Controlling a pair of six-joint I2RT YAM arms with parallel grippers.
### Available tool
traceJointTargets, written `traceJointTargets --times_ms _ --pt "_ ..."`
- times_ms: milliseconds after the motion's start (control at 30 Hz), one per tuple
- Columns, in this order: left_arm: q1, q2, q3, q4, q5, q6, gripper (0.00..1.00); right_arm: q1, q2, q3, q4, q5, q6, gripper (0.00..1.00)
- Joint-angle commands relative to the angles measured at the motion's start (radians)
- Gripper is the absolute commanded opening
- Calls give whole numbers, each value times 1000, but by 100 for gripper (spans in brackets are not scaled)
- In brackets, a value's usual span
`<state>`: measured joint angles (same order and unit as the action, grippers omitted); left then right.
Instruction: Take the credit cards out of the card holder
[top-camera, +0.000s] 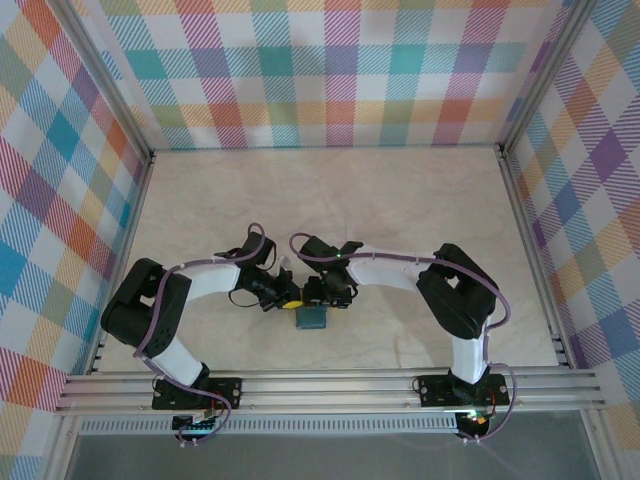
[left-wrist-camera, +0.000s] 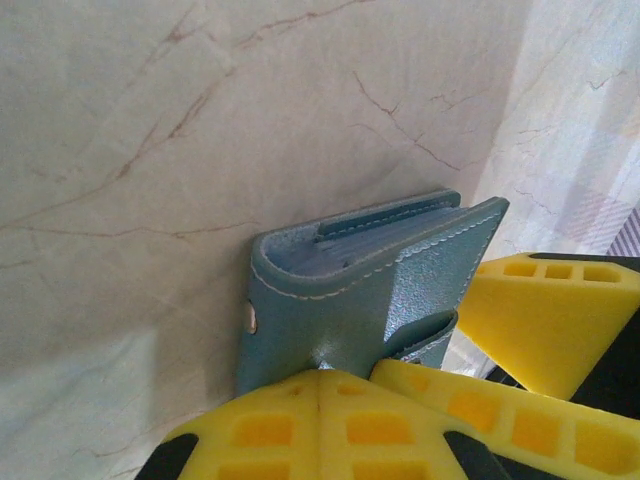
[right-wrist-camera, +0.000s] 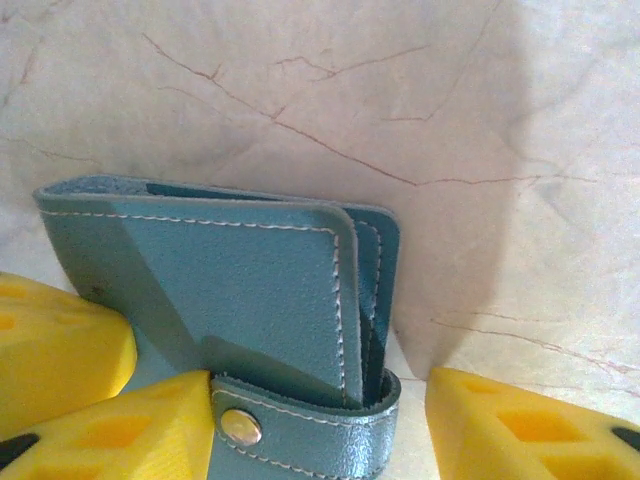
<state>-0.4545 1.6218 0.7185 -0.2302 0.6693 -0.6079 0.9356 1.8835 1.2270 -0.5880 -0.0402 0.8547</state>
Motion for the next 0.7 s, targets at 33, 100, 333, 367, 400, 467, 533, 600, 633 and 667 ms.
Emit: traceJointTargets --times_ms 33,100,333,367,400,467,533,600,633,667 --pt "8 67 -34 -99 -145 30 0 -9 -29 -17 -108 104 5 51" --pt "7 67 -32 -103 -150 33 0 -9 -37 -19 -111 109 3 47" --pt "7 69 -31 -102 -152 30 0 -12 -49 -24 -114 110 -7 36" --pt "7 69 -31 -103 -152 30 0 -13 -53 -24 -115 109 -6 34" --pt "7 69 -34 -102 -152 30 0 -12 -57 -25 -115 109 -6 32" --pt "7 70 -32 -101 -151 30 0 -13 -67 -30 -109 108 -6 30" --pt "7 74 -31 -100 -151 31 0 -14 -75 -29 -111 109 -7 31" --pt "7 74 -31 -99 -151 30 0 -14 -77 -24 -124 115 -8 36" --pt "8 75 -32 -98 -151 31 0 -15 -77 -22 -131 120 -9 40" --pt "7 75 -31 -100 -150 30 0 -15 -79 -20 -134 122 -9 42"
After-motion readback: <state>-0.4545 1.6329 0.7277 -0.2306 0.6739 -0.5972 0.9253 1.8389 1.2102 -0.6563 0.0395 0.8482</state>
